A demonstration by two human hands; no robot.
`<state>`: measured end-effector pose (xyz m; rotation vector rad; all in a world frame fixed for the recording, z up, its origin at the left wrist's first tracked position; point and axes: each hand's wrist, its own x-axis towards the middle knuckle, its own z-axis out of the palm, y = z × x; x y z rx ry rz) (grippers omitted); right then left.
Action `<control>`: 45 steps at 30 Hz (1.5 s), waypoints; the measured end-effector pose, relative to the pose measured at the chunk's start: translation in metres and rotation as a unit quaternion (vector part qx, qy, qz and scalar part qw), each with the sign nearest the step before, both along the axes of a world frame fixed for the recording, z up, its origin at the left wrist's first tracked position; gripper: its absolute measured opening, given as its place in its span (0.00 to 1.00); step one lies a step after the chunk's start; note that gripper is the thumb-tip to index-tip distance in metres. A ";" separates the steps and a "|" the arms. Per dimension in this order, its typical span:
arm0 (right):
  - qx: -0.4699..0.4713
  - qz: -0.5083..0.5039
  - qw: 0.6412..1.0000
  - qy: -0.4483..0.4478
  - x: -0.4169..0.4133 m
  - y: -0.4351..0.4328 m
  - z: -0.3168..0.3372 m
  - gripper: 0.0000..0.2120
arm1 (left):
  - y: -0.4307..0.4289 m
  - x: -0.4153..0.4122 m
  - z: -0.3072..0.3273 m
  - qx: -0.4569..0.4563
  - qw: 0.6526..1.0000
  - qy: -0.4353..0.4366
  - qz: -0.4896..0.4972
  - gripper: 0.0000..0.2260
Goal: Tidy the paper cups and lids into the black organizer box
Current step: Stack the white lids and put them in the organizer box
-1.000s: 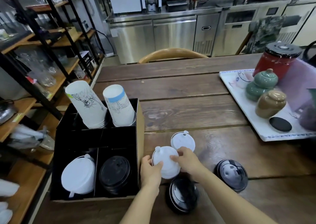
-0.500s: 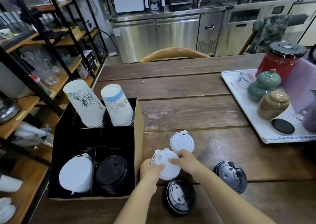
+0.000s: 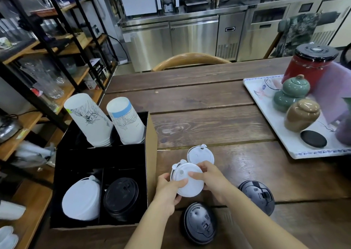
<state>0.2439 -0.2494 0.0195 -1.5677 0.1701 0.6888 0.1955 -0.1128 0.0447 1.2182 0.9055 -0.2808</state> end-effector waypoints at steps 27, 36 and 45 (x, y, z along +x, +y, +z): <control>0.043 -0.157 0.985 -0.059 0.024 -0.025 0.012 0.12 | -0.012 0.037 -0.007 -0.298 0.953 -0.047 -0.004 0.12; 0.002 -0.080 0.985 -0.155 0.024 -0.022 0.015 0.10 | -0.004 0.033 -0.006 -0.271 0.961 -0.056 -0.003 0.10; -0.079 -0.067 0.974 -0.203 0.021 -0.017 0.013 0.17 | -0.012 0.030 0.004 -0.188 0.976 -0.088 -0.064 0.18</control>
